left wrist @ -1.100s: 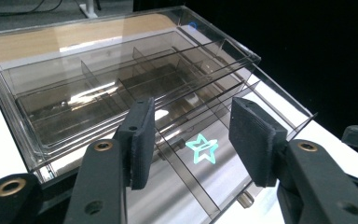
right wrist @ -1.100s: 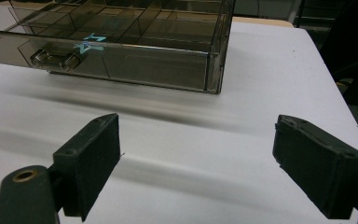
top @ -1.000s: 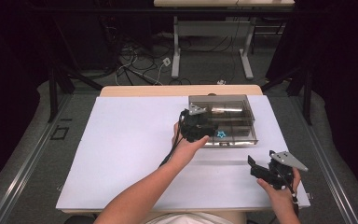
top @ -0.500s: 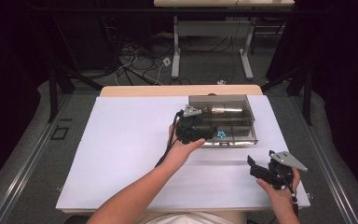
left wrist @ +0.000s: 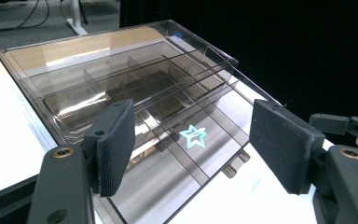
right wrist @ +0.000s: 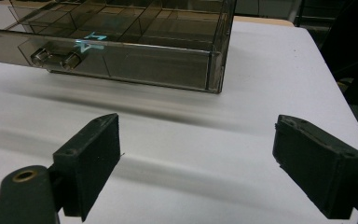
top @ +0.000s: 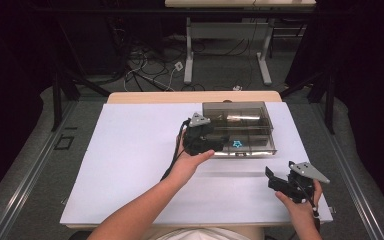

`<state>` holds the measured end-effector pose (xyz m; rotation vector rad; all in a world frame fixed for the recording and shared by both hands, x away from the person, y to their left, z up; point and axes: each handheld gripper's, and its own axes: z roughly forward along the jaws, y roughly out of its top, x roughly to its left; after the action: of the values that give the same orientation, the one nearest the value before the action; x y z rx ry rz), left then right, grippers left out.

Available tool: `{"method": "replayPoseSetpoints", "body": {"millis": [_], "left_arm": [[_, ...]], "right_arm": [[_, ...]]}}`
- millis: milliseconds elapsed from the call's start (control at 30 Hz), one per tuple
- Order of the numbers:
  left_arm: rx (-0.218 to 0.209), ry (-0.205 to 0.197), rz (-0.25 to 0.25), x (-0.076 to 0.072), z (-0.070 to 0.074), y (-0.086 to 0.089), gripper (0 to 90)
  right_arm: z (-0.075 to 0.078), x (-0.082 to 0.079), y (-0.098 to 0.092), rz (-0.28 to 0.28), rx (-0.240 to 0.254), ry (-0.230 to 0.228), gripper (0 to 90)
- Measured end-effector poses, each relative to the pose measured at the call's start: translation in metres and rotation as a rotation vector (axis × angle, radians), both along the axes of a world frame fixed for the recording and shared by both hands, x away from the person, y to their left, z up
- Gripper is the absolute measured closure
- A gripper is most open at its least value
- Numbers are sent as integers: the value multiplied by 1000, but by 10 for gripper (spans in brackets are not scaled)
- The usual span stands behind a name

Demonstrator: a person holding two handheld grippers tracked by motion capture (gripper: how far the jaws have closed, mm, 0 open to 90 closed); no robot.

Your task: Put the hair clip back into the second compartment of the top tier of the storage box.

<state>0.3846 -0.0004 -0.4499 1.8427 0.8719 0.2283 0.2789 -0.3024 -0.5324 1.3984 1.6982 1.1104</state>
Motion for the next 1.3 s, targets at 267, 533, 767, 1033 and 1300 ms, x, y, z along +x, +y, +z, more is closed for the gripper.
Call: {"method": "replayPoseSetpoints", "body": {"millis": [267,533,767,1033,1300], "left_arm": [[-24,8,2,-4,0,10,225],[-21,4,37,-8,-1,25,163],[-18,5,63,-11,-4,36,154],[-1,9,70,-19,-9,57,83],[18,11,98,-28,-18,78,7]], "right_arm": [[0,0,0,-2,-1,0,146],[0,0,0,-2,-6,-4,146],[0,0,1,-2,-8,1,146],[0,0,1,-3,-8,1,146],[0,-1,1,-1,-9,4,146]]}}
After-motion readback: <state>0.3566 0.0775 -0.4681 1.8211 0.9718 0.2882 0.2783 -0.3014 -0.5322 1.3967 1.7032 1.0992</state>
